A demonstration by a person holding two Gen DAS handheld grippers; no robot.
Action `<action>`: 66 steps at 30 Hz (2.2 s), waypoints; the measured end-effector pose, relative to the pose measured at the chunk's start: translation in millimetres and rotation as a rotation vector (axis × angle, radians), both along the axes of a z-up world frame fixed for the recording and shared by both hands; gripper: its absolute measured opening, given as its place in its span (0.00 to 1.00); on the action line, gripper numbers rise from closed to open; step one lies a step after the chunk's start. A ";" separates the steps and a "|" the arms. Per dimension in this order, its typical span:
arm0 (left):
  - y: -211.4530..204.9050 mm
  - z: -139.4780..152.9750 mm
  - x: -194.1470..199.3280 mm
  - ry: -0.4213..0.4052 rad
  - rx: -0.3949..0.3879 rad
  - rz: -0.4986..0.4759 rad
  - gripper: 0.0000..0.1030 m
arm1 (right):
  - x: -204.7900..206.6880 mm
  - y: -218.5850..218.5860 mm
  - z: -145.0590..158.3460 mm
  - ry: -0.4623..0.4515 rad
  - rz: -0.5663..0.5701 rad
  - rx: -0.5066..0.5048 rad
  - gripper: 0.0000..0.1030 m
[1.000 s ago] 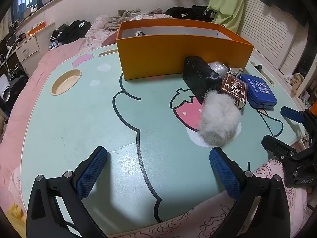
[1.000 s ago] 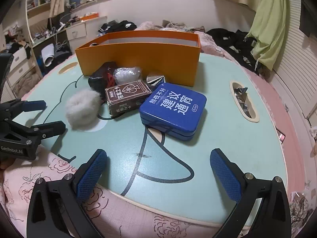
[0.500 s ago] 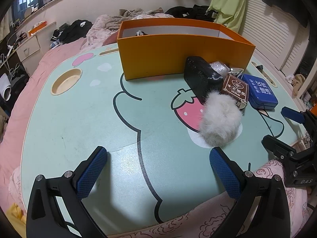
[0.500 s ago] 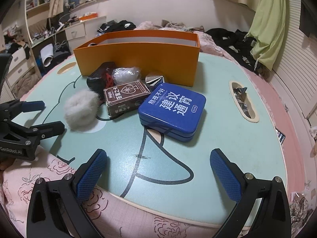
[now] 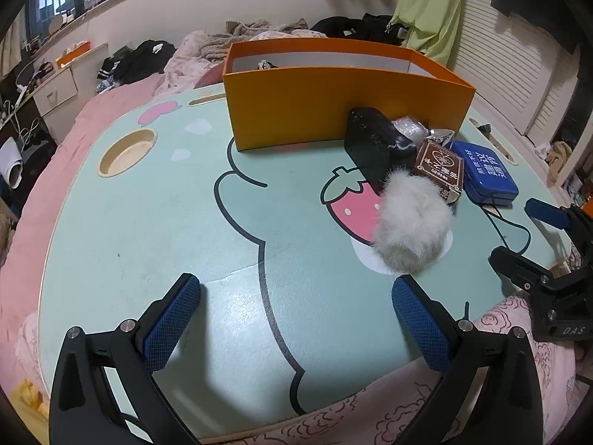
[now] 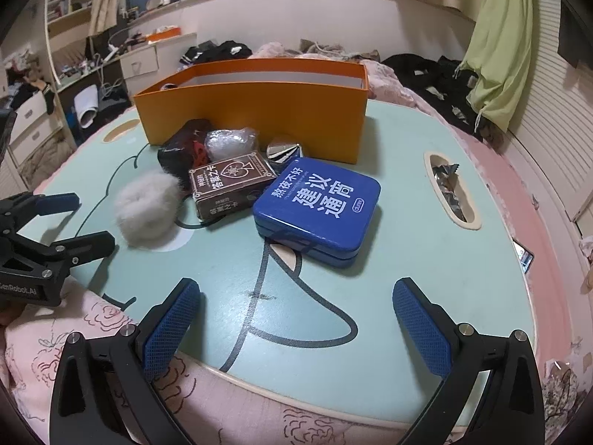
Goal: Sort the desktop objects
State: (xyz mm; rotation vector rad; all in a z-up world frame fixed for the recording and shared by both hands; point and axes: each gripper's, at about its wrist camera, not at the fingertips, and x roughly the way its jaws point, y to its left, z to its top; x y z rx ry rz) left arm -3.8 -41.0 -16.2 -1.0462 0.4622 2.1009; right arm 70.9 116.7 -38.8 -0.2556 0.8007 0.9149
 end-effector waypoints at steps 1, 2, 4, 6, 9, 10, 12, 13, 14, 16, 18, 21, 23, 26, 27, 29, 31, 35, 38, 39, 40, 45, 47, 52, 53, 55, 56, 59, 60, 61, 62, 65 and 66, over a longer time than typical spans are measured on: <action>0.0 0.2 -0.6 0.000 0.000 0.002 1.00 | 0.2 0.1 0.2 0.000 0.000 -0.001 1.00; 0.3 0.4 -1.2 -0.001 -0.002 0.002 1.00 | 0.2 0.0 0.0 0.000 -0.001 -0.001 1.00; 1.4 1.4 -2.0 0.000 -0.006 0.002 1.00 | 0.1 -0.2 0.1 0.001 -0.002 0.001 1.00; 1.7 1.7 -2.5 -0.001 -0.006 0.002 1.00 | 0.1 -0.2 0.6 0.000 -0.002 0.001 1.00; 1.9 1.7 -2.7 -0.001 -0.007 0.002 1.00 | 0.6 0.5 0.2 0.000 -0.008 -0.001 1.00; 1.9 1.5 -2.6 -0.001 -0.006 0.002 1.00 | 0.5 0.8 0.3 0.001 -0.008 -0.002 1.00; 2.0 1.6 -2.6 -0.001 -0.006 0.002 1.00 | 0.4 1.0 0.3 0.000 -0.009 -0.001 1.00; 2.1 1.5 -2.6 -0.001 -0.006 0.002 1.00 | 0.3 1.0 0.5 0.000 -0.009 -0.001 1.00; 2.2 1.5 -2.6 -0.001 -0.006 0.003 1.00 | 0.2 1.1 0.6 0.000 -0.010 -0.003 1.00; 2.2 1.5 -2.7 -0.001 -0.006 0.003 1.00 | 0.0 1.5 0.2 0.000 -0.011 -0.004 1.00; 2.1 1.6 -2.8 -0.001 -0.006 0.003 1.00 | -0.1 1.8 -0.1 0.000 -0.011 -0.005 1.00; 2.3 1.6 -2.7 -0.001 -0.006 0.003 1.00 | -0.8 1.7 0.0 -0.001 -0.013 -0.002 1.00; 2.3 1.7 -2.8 0.000 -0.006 0.003 1.00 | 0.0 2.8 -0.3 0.000 -0.006 -0.001 1.00; 2.3 1.7 -2.9 -0.001 -0.006 0.002 1.00 | 0.1 3.9 -1.3 -0.001 -0.007 0.001 1.00; 2.5 1.7 -2.8 -0.001 -0.006 0.002 1.00 | 0.1 4.2 -1.6 -0.001 -0.008 0.001 1.00; 2.5 1.6 -2.9 -0.001 -0.006 0.002 1.00 | 0.3 4.0 -1.5 -0.001 -0.008 0.002 1.00; 2.6 1.2 -3.1 0.000 -0.005 0.003 1.00 | 0.4 3.7 -1.6 -0.002 -0.011 0.005 1.00; -0.6 9.4 -0.1 -0.002 0.056 -0.032 1.00 | 1.8 -0.3 -1.9 -0.001 -0.034 0.015 1.00; 4.5 24.5 6.5 0.022 0.115 -0.093 1.00 | 4.0 -4.6 -0.9 0.008 -0.044 0.038 1.00; 8.9 26.5 6.4 0.012 0.121 -0.113 0.97 | 4.9 -6.3 -0.7 0.013 -0.047 0.048 1.00; 15.0 27.6 5.7 -0.002 0.123 -0.133 0.96 | 6.4 -9.5 -0.1 0.022 -0.053 0.066 1.00; 54.9 16.1 6.6 -0.022 0.030 -0.222 0.62 | 27.2 -29.3 2.8 0.116 -0.124 0.171 1.00; 58.9 11.5 5.9 -0.025 0.011 -0.223 0.34 | 35.0 -29.9 6.2 0.148 -0.146 0.195 0.99; 40.4 16.6 7.5 -0.018 0.079 -0.195 0.33 | 42.4 -5.7 20.1 0.106 -0.176 0.149 0.98; 37.4 17.0 7.3 -0.018 0.089 -0.185 0.33 | 43.8 0.5 21.4 0.098 -0.182 0.135 0.98; 33.7 16.3 6.3 -0.018 0.092 -0.171 0.33 | 47.6 10.8 21.5 0.088 -0.198 0.097 0.98; 33.1 15.0 6.5 -0.018 0.087 -0.167 0.33 | 49.7 16.9 19.4 0.086 -0.205 0.065 0.97; 38.2 14.3 7.8 -0.014 0.069 -0.170 0.33 | 53.6 21.6 16.3 0.109 -0.191 0.060 0.93; 38.8 14.5 8.5 -0.010 0.064 -0.171 0.33 | 53.5 23.7 13.9 0.110 -0.187 0.041 0.83; 40.4 14.5 9.3 -0.008 0.063 -0.171 0.33 | 51.8 27.2 11.8 0.086 -0.191 0.006 0.80; 40.8 15.4 9.1 -0.007 0.063 -0.170 0.33 | 47.0 30.6 10.4 0.053 -0.184 -0.018 0.80; 38.7 16.8 8.3 -0.007 0.073 -0.165 0.33 | 40.0 35.0 11.0 0.021 -0.140 -0.024 0.69; 37.8 17.0 7.5 -0.011 0.079 -0.164 0.33 | 40.0 34.2 11.0 0.021 -0.136 -0.018 0.66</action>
